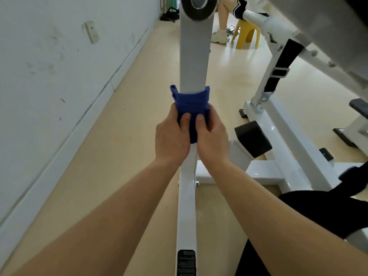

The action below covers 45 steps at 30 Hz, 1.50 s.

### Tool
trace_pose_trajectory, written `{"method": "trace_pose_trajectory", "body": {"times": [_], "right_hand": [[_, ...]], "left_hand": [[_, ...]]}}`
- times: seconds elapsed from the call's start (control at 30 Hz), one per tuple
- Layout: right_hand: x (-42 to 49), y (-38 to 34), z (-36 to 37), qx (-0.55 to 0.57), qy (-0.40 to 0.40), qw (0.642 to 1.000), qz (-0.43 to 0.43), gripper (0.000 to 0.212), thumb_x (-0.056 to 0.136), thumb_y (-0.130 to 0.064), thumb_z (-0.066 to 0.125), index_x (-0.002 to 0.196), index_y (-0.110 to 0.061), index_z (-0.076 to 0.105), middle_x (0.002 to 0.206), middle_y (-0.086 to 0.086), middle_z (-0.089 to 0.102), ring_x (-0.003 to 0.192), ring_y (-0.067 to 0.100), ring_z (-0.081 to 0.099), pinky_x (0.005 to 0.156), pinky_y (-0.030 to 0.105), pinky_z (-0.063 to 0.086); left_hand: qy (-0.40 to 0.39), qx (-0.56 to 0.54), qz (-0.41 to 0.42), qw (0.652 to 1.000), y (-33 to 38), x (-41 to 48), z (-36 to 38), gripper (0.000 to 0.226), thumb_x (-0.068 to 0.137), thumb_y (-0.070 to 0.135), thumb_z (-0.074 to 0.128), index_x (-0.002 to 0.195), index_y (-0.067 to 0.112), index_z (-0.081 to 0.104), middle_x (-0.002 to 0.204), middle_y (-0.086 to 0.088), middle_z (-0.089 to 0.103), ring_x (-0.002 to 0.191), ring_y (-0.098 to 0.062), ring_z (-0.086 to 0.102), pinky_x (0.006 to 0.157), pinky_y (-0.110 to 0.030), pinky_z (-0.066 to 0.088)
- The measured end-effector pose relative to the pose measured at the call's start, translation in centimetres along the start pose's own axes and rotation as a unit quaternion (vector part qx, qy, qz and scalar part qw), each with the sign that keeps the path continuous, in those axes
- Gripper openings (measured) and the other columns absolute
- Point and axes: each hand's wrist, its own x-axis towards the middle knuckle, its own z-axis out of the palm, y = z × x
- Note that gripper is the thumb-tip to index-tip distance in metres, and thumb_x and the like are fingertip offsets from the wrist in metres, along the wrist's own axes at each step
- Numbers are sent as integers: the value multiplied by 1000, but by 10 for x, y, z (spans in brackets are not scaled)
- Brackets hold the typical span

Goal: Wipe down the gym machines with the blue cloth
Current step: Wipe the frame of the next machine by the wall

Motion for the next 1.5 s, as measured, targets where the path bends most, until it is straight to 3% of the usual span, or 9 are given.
{"method": "trace_pose_trajectory", "body": {"times": [0.1, 0.37, 0.67, 0.83, 0.93, 1.1, 1.27, 1.37, 1.5], "right_hand": [[7, 11, -5, -97, -89, 991, -29, 49, 107, -26, 38, 154, -28, 25, 108, -5, 67, 93, 12, 65, 80, 27, 53], [57, -73, -16, -101, 8, 985, -143, 30, 107, -33, 39, 126, -15, 53, 82, -19, 60, 65, -9, 58, 56, 6, 40], [39, -46, -19, -153, -40, 982, -105, 24, 105, -34, 43, 113, -15, 56, 84, -10, 64, 73, 4, 64, 55, 12, 42], [67, -104, -20, -111, 24, 979, -169, 41, 104, -44, 42, 139, -24, 45, 106, -10, 66, 84, 4, 62, 70, 14, 46], [76, -113, -19, -124, 57, 973, -187, 42, 102, -45, 39, 138, -25, 47, 108, -7, 70, 90, 14, 65, 79, 29, 51], [67, -87, -16, -104, 57, 978, -174, 36, 103, -39, 45, 133, -22, 52, 96, -14, 67, 82, 5, 64, 73, 20, 49], [45, -32, -6, -109, 36, 982, -149, 40, 103, -35, 48, 142, -24, 46, 89, -21, 61, 76, -9, 58, 68, 6, 44], [31, -2, -1, -146, 17, 983, -114, 43, 103, -33, 49, 145, -23, 44, 90, -13, 62, 78, 9, 60, 66, 16, 42], [12, 21, 4, -185, -16, 981, -50, 43, 103, -34, 49, 145, -29, 42, 91, -11, 58, 70, 4, 49, 56, 7, 33]], "left_hand": [[-10, 12, 0, 1000, -1, 2, -3, 19, 102, 20, 44, 112, 20, 60, 79, 17, 63, 69, 8, 60, 59, -6, 41], [67, -21, 82, 994, 70, 45, -35, 21, 103, 15, 43, 86, 20, 54, 65, 18, 54, 60, 11, 53, 56, -7, 36], [32, 3, 67, 997, 49, 35, -31, 21, 104, 18, 40, 92, 20, 57, 64, 15, 56, 60, 8, 54, 53, -8, 36], [71, 7, 111, 991, 86, 63, -50, 24, 104, 19, 41, 83, 20, 51, 63, 18, 49, 61, 15, 50, 55, -6, 34], [92, -27, 124, 988, 96, 71, -48, 20, 103, 17, 41, 104, 14, 61, 70, 21, 53, 66, 17, 52, 58, -4, 35], [90, -33, 131, 987, 66, 60, -34, 28, 104, 17, 40, 118, 3, 61, 69, 22, 53, 63, 12, 53, 57, -3, 34], [25, -4, 92, 995, 24, 33, -21, 41, 103, 21, 39, 143, 26, 48, 82, 13, 65, 73, 3, 61, 63, -11, 45], [-14, 41, 76, 996, 0, 16, -14, 44, 102, 18, 39, 144, 30, 44, 85, 10, 65, 73, -5, 62, 62, -14, 45], [-65, 93, 25, 993, -22, -1, -8, 35, 101, 19, 39, 131, 25, 54, 88, 2, 69, 75, -17, 64, 67, -30, 51]]}}
